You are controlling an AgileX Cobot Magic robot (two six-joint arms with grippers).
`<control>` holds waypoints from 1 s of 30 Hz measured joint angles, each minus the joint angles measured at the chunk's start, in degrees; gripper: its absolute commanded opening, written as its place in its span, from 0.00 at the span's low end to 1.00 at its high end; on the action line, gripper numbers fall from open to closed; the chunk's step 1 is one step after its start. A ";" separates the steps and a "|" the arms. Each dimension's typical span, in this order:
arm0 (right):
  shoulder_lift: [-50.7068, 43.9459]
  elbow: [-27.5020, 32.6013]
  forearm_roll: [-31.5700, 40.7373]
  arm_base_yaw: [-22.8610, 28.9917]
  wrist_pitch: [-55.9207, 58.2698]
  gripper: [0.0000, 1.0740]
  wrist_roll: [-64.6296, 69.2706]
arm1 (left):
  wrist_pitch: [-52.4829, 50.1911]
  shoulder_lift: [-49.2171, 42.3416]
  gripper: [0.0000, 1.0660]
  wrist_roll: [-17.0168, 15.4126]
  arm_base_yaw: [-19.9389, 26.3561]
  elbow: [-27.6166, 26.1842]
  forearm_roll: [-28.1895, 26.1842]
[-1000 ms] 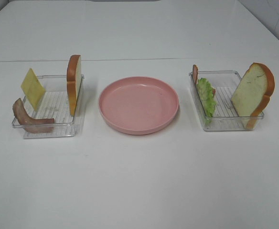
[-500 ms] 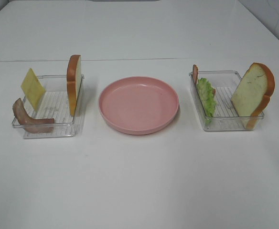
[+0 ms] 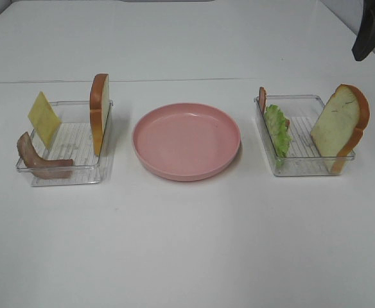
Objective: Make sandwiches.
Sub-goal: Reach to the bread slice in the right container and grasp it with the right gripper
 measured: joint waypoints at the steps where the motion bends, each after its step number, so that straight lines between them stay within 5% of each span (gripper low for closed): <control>1: 2.64 -2.75 0.06 -0.80 1.49 0.89 -0.52 | 0.00 0.00 0.96 0.00 0.00 0.00 0.00; 11: 15.47 -12.61 3.55 -6.30 3.09 0.89 -4.07 | 0.00 0.00 0.96 0.00 0.00 0.00 0.00; 30: 30.08 -13.06 6.19 -6.42 -1.03 0.89 -5.90 | 0.00 0.00 0.96 0.00 0.00 0.00 0.00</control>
